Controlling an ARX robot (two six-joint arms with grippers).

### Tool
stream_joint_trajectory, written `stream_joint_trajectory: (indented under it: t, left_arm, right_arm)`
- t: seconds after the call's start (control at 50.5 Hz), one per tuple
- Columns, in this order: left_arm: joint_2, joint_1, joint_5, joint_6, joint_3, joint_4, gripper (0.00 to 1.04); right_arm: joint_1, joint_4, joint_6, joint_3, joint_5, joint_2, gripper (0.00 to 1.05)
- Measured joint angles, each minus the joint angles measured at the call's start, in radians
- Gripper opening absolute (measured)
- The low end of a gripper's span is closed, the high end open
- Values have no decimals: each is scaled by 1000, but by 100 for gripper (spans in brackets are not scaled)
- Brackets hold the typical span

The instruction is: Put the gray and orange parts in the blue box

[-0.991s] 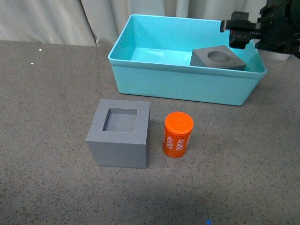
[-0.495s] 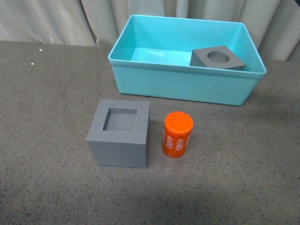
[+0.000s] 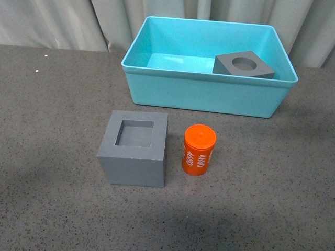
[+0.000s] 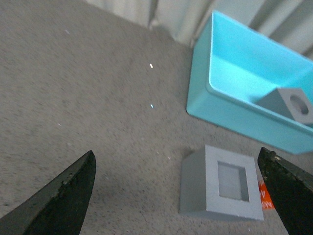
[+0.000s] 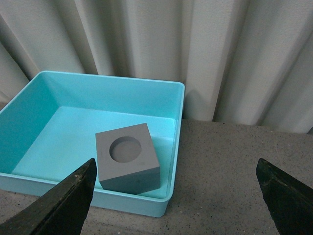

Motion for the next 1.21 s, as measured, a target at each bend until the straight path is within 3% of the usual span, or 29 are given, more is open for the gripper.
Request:
stream_joint_trajectory:
  t: [0.337, 0.693, 1.208]
  left_arm:
    - [502, -84, 74, 71, 174, 67, 98]
    - [687, -172, 66, 129, 311, 38, 98]
    - [820, -200, 50, 138, 368, 47, 98]
  right_arm:
    - [0, 0, 0, 0, 0, 0, 95]
    - [0, 0, -1, 0, 0, 0, 95]
    - [0, 0, -2, 0, 0, 0, 95]
